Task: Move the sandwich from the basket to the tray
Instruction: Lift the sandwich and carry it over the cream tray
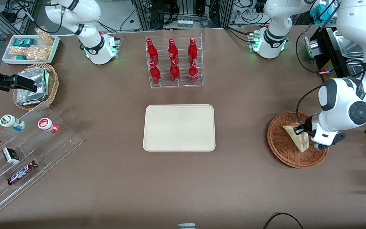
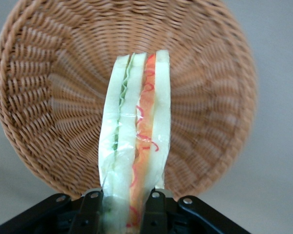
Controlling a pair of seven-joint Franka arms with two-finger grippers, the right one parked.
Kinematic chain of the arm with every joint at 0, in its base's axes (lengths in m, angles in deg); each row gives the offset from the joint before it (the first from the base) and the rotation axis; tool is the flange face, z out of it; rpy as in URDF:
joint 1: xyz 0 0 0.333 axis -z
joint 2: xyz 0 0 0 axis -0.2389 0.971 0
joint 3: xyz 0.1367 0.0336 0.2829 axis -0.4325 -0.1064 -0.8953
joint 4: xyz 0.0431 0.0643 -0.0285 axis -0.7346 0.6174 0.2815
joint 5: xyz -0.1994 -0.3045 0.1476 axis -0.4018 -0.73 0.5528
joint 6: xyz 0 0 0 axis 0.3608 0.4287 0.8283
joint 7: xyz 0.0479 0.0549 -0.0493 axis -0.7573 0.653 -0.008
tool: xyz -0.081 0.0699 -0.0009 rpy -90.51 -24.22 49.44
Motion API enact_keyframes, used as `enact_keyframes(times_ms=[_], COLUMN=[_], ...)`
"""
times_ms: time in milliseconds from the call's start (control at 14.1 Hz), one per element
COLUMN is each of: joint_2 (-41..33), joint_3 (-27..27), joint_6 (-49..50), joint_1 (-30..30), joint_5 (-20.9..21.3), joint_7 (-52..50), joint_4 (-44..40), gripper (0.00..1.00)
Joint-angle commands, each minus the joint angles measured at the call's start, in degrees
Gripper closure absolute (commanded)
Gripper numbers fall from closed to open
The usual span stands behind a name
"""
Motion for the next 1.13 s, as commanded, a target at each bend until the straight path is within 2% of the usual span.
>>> enact_keyframes(times_ms=[0,142,355,709,851,1064], joint_2=[-2.64,-2.48,0.06,7.26,10.95,16.93], joint_3=[0.05,0.05,0.05,0.14,2.76,3.30], joint_6=[5.87,12.37,14.50,16.18,15.66,14.96], joint_1=[6.67,12.47,21.69,30.50,32.52,37.52], joint_5=[0.63,0.02,-0.07,-2.09,-2.09,-2.01], joint_7=[-1.24,-1.76,-6.50,-7.48,-8.35,-12.46], joint_4=[-2.48,-6.77,-12.31,-20.05,-22.52,-28.48], gripper=[0.77,0.77,0.77,0.77,0.77,0.76])
